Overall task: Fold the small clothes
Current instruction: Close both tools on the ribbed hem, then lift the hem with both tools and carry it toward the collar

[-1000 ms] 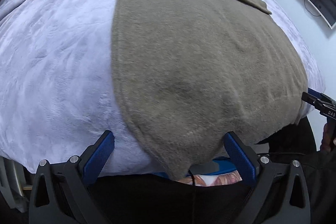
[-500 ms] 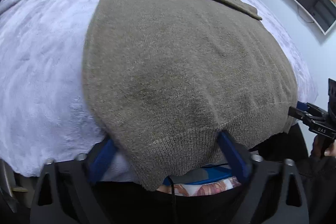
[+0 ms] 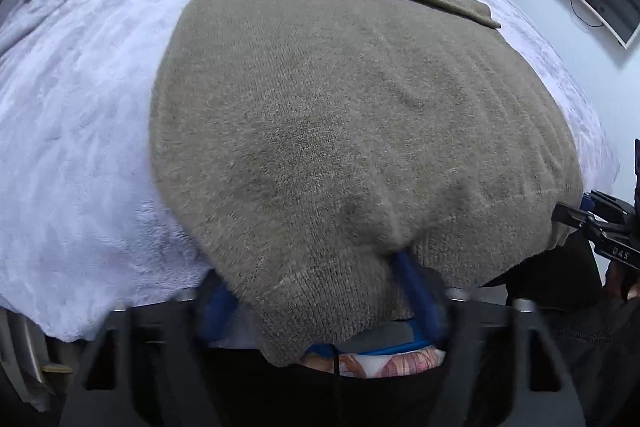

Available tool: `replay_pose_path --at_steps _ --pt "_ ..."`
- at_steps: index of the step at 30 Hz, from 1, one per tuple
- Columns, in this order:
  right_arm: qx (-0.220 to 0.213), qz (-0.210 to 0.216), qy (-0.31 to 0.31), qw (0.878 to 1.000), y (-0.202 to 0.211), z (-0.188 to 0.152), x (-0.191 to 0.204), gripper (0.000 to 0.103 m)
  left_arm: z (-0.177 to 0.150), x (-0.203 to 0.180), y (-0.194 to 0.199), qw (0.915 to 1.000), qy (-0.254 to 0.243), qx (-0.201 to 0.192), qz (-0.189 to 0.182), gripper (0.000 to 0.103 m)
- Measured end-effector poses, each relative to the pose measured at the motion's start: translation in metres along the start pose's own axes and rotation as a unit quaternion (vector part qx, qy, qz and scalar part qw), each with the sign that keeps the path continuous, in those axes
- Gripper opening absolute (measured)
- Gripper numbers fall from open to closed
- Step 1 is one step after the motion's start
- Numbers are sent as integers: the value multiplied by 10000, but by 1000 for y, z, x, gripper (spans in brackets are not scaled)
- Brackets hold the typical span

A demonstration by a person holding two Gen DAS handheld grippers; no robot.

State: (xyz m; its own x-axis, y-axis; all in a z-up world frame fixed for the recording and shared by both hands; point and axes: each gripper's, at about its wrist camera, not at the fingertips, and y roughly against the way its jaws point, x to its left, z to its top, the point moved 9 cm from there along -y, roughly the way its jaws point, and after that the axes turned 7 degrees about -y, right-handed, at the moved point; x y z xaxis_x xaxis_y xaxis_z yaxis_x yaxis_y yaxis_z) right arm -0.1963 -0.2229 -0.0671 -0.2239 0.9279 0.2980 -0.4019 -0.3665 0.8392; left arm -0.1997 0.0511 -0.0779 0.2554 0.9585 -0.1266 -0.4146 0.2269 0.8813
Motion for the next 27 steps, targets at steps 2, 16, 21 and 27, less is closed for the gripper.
replay_pose_path --at_steps 2,16,21,27 --pt "16 -134 181 9997 -1 1 3 48 -2 4 5 9999 81 -61 -45 33" --pt "-29 27 189 9998 2 5 5 14 12 -3 17 9988 79 -373 -302 12" --pt "-424 337 270 9982 24 21 10 12 34 -2 44 9955 -60 -887 -327 12" --pt "-1147 712 531 9894 72 69 24 12 81 -2 80 9880 -292 -1511 -129 12"
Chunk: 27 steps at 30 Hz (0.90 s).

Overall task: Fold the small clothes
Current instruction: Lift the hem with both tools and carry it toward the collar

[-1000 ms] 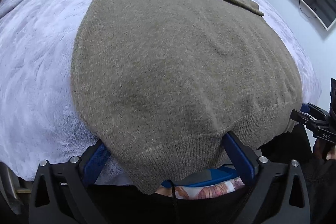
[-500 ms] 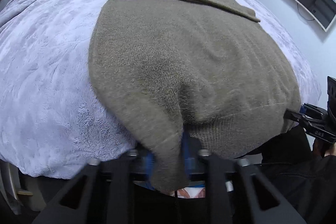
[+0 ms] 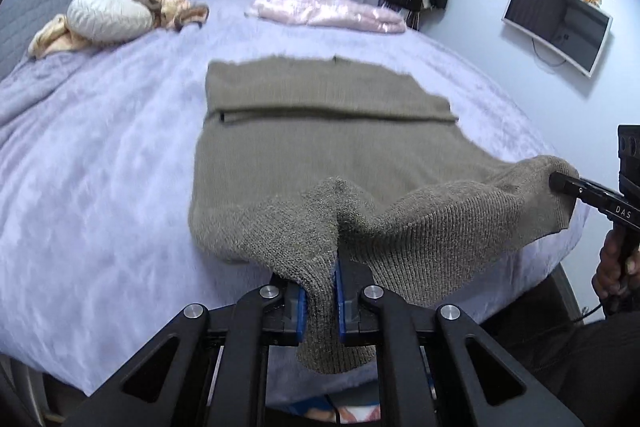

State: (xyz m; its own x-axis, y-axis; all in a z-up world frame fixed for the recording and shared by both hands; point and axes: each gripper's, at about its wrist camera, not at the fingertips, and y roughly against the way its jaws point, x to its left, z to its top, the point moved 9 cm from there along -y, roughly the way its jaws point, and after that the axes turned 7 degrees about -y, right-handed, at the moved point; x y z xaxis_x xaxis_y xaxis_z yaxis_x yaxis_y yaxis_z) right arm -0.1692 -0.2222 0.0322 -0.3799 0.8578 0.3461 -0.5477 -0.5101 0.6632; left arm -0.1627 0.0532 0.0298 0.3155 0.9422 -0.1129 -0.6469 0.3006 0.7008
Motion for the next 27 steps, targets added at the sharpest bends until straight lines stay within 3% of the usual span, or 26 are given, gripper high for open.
replay_pose_path --at_steps 7,20,27 --pt "-484 61 -114 9987 21 56 9 12 55 8 11 9990 50 -435 22 12" --pt "-607 -197 -714 9954 -4 138 -16 11 134 37 -16 9973 530 -494 103 12" --pt "-513 -368 -646 9959 -30 189 -26 11 162 59 -47 9961 811 -344 108 12"
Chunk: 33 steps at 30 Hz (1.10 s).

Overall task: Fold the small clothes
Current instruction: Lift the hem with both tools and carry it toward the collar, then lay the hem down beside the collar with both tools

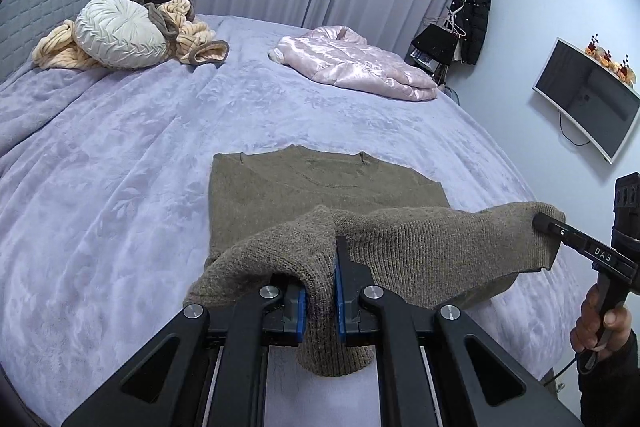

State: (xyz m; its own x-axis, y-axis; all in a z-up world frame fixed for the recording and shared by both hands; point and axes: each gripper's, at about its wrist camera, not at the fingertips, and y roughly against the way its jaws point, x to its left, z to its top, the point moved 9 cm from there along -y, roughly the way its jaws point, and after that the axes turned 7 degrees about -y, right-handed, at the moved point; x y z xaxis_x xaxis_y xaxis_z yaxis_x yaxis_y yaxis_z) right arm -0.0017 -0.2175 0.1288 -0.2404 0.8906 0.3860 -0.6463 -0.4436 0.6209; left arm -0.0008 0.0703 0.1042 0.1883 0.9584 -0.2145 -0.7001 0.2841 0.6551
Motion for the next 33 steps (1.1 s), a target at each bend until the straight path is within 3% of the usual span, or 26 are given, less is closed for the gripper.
replay_pose_path --at_steps 10,33 --pt "203 -254 270 9991 -50 39 5 11 19 26 -42 9991 280 317 10 12" --pt "471 -459 77 9978 -108 64 -26 11 45 34 -103 9966 243 750 229 12"
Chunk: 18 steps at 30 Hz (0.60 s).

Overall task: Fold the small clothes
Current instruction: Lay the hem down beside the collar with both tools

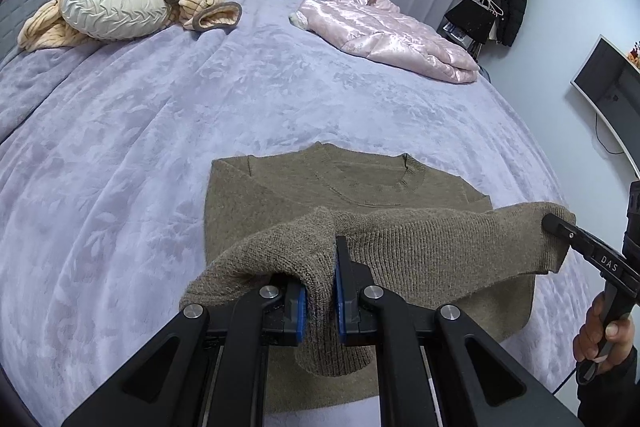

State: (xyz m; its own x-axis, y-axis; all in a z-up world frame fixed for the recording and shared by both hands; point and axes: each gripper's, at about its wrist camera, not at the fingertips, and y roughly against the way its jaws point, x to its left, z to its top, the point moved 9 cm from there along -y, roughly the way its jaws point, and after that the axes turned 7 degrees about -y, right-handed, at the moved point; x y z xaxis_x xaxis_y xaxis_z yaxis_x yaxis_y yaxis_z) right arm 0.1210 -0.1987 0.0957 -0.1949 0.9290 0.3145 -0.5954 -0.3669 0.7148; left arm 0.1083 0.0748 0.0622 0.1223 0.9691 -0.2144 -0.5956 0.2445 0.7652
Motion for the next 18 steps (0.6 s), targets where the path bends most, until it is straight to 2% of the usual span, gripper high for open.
replay_pose_path --at_steps 18 --pt "268 -113 -192 9994 -45 7 -18 11 8 6 -51 9990 -46 441 33 12"
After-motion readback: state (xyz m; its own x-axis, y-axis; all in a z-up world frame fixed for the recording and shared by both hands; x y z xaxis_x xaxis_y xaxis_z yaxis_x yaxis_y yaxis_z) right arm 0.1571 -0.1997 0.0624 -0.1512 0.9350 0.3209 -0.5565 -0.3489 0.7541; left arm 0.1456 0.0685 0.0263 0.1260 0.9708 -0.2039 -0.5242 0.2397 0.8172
